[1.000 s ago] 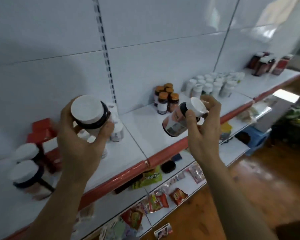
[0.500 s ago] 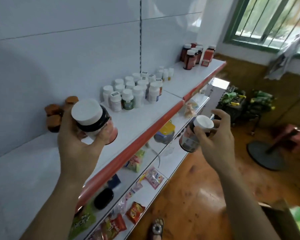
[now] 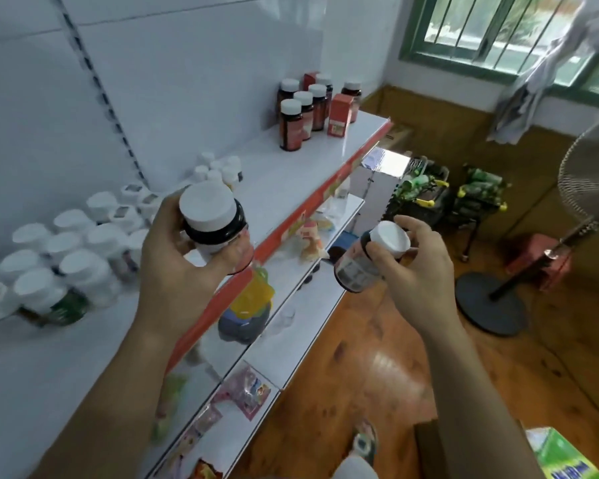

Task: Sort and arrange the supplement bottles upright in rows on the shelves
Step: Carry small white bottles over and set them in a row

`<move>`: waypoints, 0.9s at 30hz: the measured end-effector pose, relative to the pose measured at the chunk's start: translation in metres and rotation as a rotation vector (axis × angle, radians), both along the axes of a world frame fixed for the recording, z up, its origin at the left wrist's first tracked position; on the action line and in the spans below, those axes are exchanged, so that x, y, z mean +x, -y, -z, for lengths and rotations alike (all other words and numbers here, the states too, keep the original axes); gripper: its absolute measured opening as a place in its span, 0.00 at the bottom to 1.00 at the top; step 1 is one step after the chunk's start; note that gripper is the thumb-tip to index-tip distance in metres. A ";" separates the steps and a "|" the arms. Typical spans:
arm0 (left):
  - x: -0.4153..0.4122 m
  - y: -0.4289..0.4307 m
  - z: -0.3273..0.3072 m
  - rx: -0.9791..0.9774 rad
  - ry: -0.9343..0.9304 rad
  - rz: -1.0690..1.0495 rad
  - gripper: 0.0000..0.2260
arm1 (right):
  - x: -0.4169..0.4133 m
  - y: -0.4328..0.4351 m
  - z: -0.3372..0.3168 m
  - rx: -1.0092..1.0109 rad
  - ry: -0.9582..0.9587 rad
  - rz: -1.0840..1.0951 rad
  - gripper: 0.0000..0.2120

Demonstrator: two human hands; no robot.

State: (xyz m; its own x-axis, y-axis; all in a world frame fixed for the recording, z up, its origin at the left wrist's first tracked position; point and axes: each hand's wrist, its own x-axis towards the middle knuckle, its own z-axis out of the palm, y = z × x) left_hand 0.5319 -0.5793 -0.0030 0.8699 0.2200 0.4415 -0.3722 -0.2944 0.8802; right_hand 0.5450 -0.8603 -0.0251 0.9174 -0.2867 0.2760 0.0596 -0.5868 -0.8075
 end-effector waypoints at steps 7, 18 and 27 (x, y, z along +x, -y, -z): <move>0.128 0.107 0.019 0.036 -0.039 -0.067 0.29 | 0.148 0.099 0.003 -0.080 -0.021 -0.120 0.24; 0.277 0.160 0.033 0.033 -0.147 -0.392 0.26 | 0.373 0.123 -0.016 -0.052 -0.032 -0.422 0.25; 0.385 0.149 0.074 0.066 -0.292 -0.497 0.29 | 0.499 0.061 -0.011 -0.369 0.062 -0.636 0.24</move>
State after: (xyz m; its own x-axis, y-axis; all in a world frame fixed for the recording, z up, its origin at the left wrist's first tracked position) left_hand 0.9170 -0.7282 -0.0765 0.7570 0.6132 0.2257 0.0800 -0.4298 0.8994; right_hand 1.0438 -0.9212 -0.0139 0.8552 0.4168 0.3083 0.5177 -0.6566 -0.5485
